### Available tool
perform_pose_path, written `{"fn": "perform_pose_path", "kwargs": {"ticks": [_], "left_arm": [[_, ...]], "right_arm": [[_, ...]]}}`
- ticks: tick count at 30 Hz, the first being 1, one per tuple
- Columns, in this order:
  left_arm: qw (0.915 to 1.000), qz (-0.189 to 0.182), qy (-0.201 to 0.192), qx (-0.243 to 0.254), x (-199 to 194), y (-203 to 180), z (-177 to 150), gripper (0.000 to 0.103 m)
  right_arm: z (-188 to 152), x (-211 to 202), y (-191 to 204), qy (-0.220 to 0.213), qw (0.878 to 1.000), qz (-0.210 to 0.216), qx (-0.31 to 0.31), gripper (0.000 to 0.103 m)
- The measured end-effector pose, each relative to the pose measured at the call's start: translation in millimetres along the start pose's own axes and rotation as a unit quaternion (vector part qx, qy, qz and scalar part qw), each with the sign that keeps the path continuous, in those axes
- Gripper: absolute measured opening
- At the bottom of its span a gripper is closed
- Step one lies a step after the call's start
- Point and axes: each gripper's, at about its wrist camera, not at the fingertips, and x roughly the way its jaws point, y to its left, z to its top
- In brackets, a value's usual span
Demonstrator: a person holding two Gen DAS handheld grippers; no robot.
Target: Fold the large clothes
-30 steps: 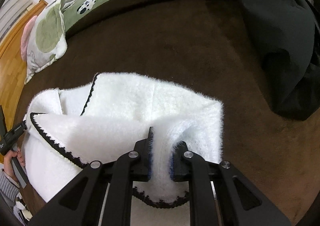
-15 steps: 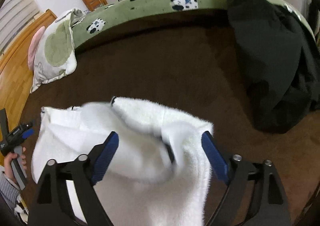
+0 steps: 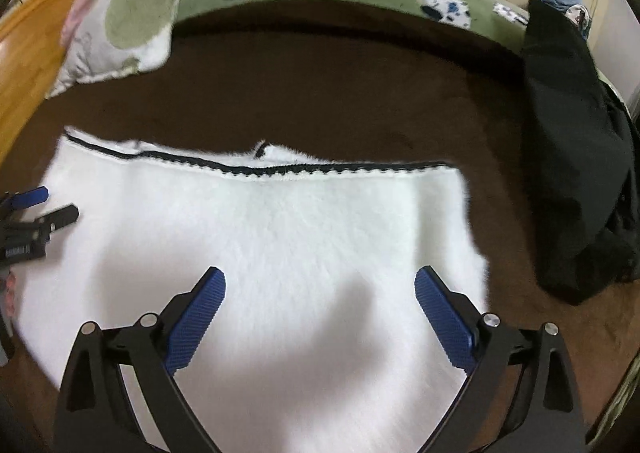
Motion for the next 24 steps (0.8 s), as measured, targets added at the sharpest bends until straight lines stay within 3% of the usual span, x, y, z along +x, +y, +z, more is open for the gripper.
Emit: {"fn": "perform_pose_path", "kwargs": {"ticks": [9, 18, 24], "left_arm": [[0.9996, -0.005, 0.026, 0.007, 43, 3, 16, 0.098], [0.9997, -0.012, 0.021, 0.006, 50, 4, 17, 0.098], [0.9997, -0.003, 0.020, 0.011, 43, 0, 15, 0.096]], "right_arm": [[7, 53, 1, 0.028, 0.999, -0.024, 0.024, 0.098], [10, 54, 2, 0.031, 0.999, -0.021, 0.020, 0.099], [11, 28, -2, 0.001, 0.999, -0.010, 0.033, 0.096]]}}
